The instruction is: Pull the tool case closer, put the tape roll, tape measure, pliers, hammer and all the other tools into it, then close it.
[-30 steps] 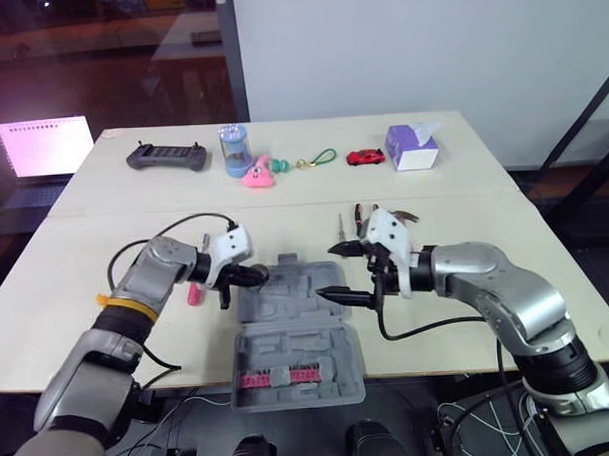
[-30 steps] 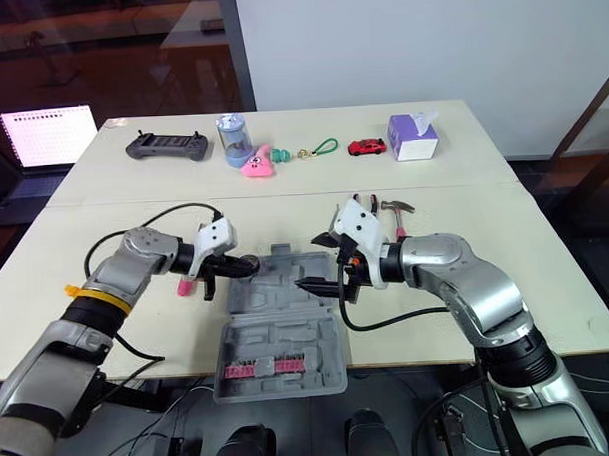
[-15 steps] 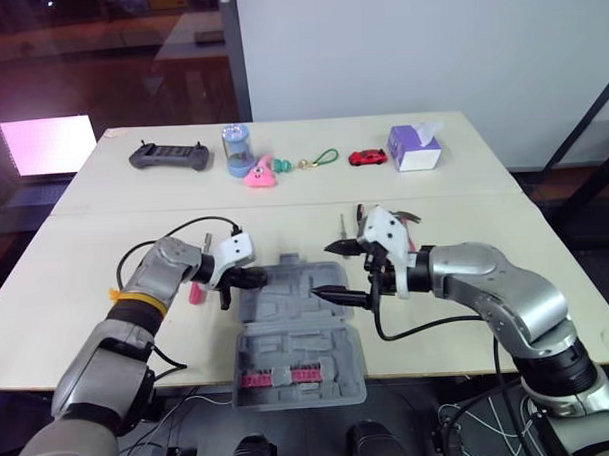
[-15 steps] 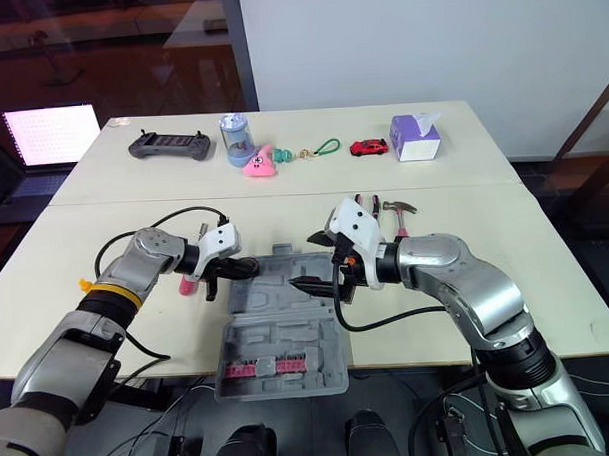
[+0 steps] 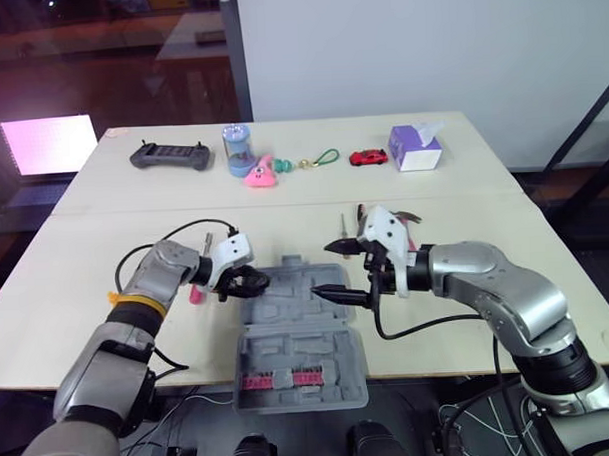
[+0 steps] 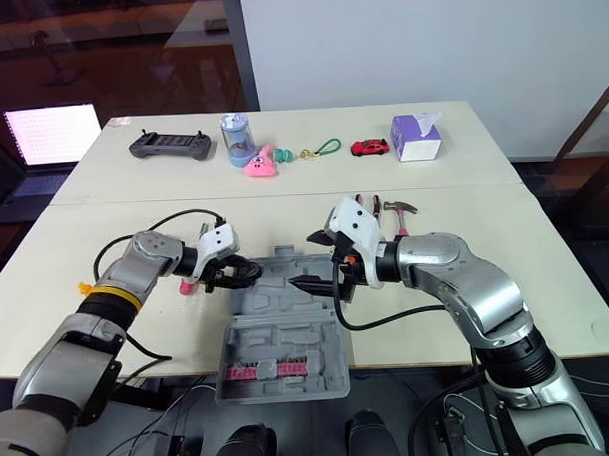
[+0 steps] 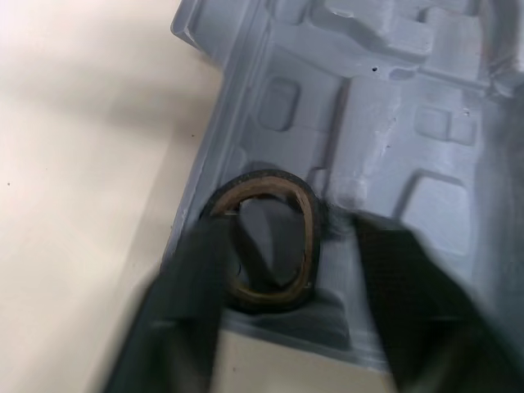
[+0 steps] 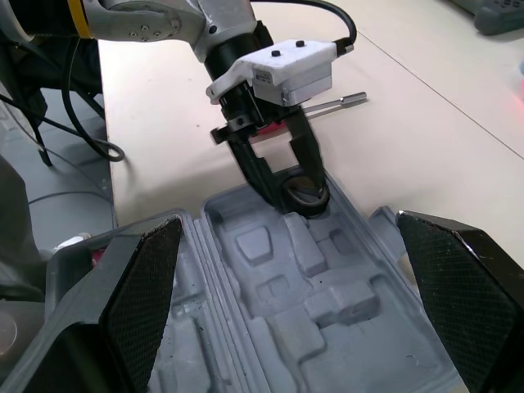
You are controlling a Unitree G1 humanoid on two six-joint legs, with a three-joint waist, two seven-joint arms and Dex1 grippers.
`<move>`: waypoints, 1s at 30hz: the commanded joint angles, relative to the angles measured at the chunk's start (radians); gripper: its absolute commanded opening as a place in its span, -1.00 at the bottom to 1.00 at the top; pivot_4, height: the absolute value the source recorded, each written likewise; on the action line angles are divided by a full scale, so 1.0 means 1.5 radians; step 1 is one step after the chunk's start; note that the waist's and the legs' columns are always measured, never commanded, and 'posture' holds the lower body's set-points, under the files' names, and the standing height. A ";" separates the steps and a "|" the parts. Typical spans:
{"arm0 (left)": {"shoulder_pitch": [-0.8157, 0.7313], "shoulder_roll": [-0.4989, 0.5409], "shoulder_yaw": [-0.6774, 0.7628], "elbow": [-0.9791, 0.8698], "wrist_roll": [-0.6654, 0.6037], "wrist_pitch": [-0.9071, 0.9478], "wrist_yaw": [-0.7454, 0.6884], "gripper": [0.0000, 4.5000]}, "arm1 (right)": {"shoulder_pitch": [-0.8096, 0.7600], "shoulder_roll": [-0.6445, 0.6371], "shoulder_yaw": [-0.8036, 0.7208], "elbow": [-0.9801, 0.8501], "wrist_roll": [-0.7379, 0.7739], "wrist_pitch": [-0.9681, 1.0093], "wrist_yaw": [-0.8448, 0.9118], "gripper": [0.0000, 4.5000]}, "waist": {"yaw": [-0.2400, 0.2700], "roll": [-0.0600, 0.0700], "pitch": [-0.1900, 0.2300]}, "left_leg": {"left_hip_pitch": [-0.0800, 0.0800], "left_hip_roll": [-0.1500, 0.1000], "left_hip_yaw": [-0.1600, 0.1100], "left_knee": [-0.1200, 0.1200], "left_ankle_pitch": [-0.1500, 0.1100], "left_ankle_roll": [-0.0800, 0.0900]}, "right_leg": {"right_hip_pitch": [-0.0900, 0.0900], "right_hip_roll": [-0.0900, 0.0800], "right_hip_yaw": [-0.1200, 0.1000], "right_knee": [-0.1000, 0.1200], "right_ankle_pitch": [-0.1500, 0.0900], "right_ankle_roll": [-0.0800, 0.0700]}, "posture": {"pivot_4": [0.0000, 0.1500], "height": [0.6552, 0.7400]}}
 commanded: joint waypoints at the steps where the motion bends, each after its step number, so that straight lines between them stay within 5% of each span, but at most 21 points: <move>1: -0.012 0.024 0.033 -0.042 -0.021 0.019 -0.020 0.10 | -0.010 -0.004 -0.007 -0.004 0.003 -0.010 0.006 1.00 | 0.000 0.000 0.000 | 0.000 0.000 0.000 0.000 0.000 0.000 | 0.000 0.000 0.000 0.000 0.000 0.000 | 1.00 1.00; 9: 0.015 0.030 0.119 -0.089 -0.089 0.041 -0.003 0.10 | -0.017 -0.003 -0.003 0.008 -0.001 -0.015 0.013 1.00 | -0.001 0.000 0.000 | 0.000 0.000 0.000 0.000 0.000 0.000 | 0.000 0.000 0.000 0.000 0.000 0.000 | 1.00 1.00; 12: 0.052 0.017 0.136 -0.098 -0.098 0.019 0.024 -0.27 | -0.020 -0.003 0.000 0.011 -0.001 -0.017 0.015 1.00 | -0.002 0.000 0.000 | 0.000 0.000 0.000 0.000 0.000 0.000 | 0.000 0.000 0.000 0.001 0.000 0.000 | 1.00 1.00; 30: 0.090 -0.042 0.133 -0.032 -0.082 -0.074 0.092 -0.27 | -0.029 -0.006 0.003 0.017 -0.003 -0.019 0.021 1.00 | 0.000 0.000 0.000 | 0.000 0.000 0.000 0.000 0.000 0.000 | 0.000 0.000 0.000 0.001 0.000 0.000 | 1.00 1.00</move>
